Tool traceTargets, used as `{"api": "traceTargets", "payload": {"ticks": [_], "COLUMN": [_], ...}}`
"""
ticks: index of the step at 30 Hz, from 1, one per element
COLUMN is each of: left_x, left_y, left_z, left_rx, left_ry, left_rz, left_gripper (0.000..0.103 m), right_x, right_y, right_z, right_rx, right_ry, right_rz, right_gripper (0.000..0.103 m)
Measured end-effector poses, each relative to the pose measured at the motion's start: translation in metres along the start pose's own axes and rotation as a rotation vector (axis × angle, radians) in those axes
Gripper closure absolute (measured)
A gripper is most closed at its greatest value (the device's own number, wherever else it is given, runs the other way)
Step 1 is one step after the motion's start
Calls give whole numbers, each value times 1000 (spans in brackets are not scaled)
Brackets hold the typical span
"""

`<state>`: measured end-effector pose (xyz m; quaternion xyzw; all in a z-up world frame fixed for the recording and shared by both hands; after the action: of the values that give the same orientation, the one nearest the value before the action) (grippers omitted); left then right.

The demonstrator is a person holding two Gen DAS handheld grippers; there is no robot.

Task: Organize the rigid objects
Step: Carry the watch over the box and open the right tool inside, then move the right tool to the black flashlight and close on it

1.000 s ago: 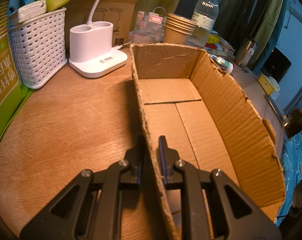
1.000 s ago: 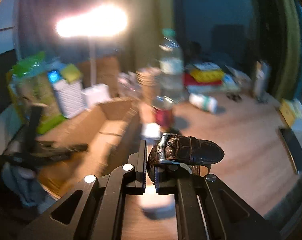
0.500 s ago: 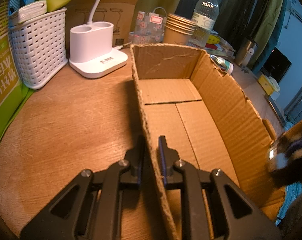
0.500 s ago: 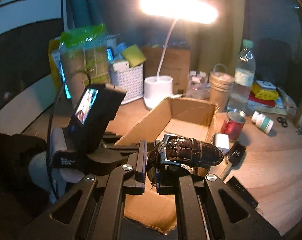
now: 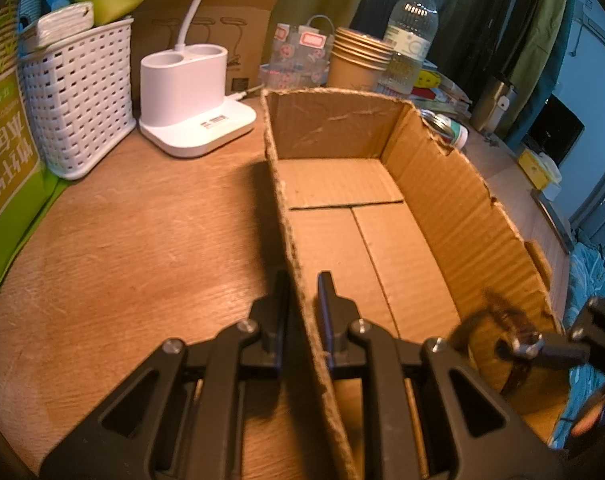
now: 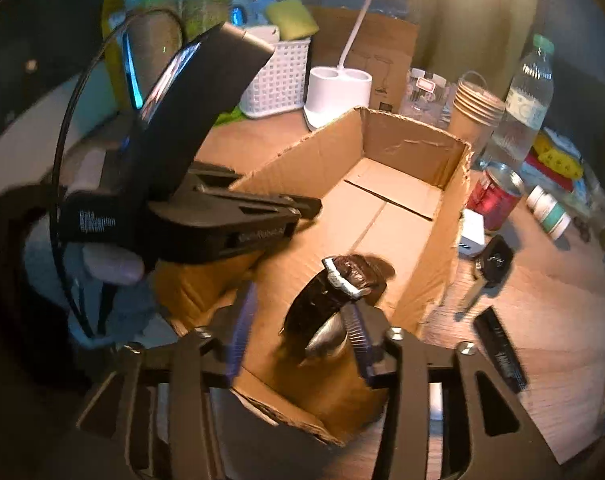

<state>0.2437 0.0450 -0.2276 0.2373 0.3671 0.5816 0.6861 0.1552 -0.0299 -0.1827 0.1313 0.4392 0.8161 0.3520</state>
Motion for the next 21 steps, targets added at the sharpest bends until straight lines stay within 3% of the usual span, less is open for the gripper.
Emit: {"api": "traceTargets", "payload": {"ticks": [1,6,21], "left_x": [0,1,1], "left_y": [0,0,0], "left_z": [0,1,1], "left_rx": [0,-1,-3], "left_ry": [1,1,0], "left_rz": [1,1,4], "left_gripper": [88,88,88], "right_x": [-3,-16,-106], "right_y": [5,23,53], "right_z": [0,-1,-14], "right_rx": [-2,-41,-165], "right_ry": [14,9,-226], "right_rz": [-22,-49,-230], "right_gripper": [43,42,42]}}
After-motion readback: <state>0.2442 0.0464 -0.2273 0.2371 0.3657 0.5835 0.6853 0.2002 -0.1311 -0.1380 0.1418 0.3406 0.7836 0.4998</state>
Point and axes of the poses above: each gripper's, at about its wrist camera, not at the fingertips, and y roughly against the way its jaws point, x to its left, z to its top, the point moved 10 cm from there along -y, roughly the way its jaws point, and after that the axes turned 1 degree about -y, right-handed, at the moved point
